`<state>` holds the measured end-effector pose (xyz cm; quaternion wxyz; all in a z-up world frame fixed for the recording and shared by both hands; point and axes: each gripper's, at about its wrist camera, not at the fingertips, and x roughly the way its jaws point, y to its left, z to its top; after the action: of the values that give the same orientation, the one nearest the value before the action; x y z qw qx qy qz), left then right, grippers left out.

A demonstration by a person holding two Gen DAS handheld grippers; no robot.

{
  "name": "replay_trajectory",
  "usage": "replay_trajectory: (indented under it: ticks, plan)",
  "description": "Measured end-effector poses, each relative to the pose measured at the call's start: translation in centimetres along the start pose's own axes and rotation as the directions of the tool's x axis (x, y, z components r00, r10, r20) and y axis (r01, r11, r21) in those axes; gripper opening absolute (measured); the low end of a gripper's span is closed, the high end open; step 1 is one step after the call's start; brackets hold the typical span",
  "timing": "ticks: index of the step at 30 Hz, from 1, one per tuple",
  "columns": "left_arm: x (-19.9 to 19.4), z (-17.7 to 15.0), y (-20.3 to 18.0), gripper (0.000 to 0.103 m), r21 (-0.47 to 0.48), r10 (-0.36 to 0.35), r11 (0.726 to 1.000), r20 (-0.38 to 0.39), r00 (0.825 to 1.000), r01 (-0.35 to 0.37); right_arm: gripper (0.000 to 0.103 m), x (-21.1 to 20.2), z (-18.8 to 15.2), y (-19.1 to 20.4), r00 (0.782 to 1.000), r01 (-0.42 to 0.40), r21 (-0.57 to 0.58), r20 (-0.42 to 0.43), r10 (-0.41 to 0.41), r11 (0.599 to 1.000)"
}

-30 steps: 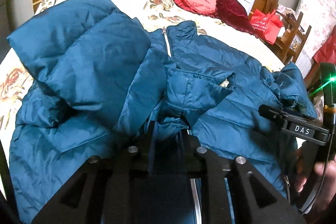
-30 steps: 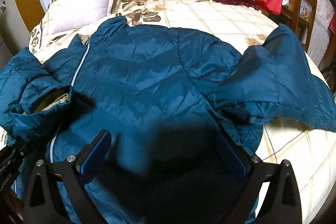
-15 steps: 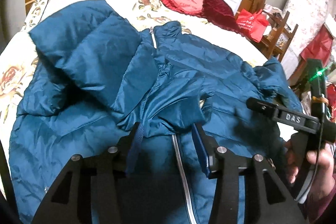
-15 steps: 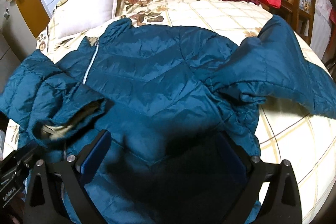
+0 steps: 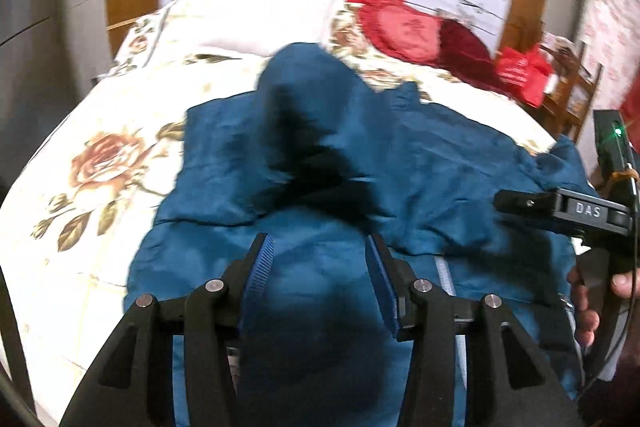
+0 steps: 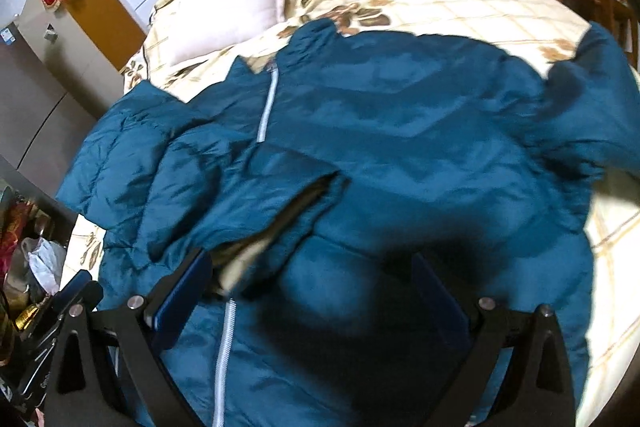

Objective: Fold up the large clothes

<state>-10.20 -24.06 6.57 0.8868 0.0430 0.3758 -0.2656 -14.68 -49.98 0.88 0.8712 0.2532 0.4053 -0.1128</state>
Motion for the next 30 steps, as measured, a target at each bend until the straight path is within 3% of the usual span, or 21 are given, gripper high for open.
replay_trajectory:
  ticks: [7, 11, 12, 15, 19, 24, 30]
  plan:
    - [3.1, -0.7, 5.5, 0.030, -0.120, 0.106, 0.986, -0.065, 0.992, -0.113, 0.101, 3.9, 0.5, 1.5, 0.999, -0.005, 0.053, -0.036, 0.007, 0.999]
    - [4.6, -0.8, 8.1, 0.030, -0.218, 0.110, 0.967, -0.096, 0.989, -0.128, 0.099, 4.5, 0.2, 2.4, 1.000, 0.026, 0.013, 0.012, -0.026, 1.000]
    - [4.8, -0.8, 8.6, 0.030, -0.233, 0.116, 0.963, -0.098, 0.988, -0.136, 0.093, 4.6, 0.2, 2.7, 0.999, 0.029, -0.004, 0.020, -0.029, 1.000]
    - [5.3, -0.6, 9.1, 0.030, -0.245, 0.126, 0.958, -0.097, 0.987, -0.146, 0.057, 4.9, 0.2, 3.2, 0.999, 0.033, -0.066, 0.027, -0.032, 0.997]
    - [5.8, -0.6, 9.2, 0.030, -0.242, 0.131, 0.958, -0.105, 0.986, -0.154, 0.031, 4.2, 0.6, 3.1, 0.998, 0.030, -0.099, 0.050, -0.025, 0.995]
    - [6.3, -0.5, 9.3, 0.030, -0.238, 0.138, 0.958, -0.110, 0.984, -0.161, 0.020, 1.4, 1.4, 3.0, 0.985, 0.107, -0.161, 0.149, -0.083, 0.981]
    - [7.1, 0.2, 10.1, 0.030, -0.258, 0.136, 0.952, -0.114, 0.984, -0.162, 0.019, -3.0, 4.1, 0.7, 0.964, 0.145, -0.135, 0.242, -0.110, 0.980]
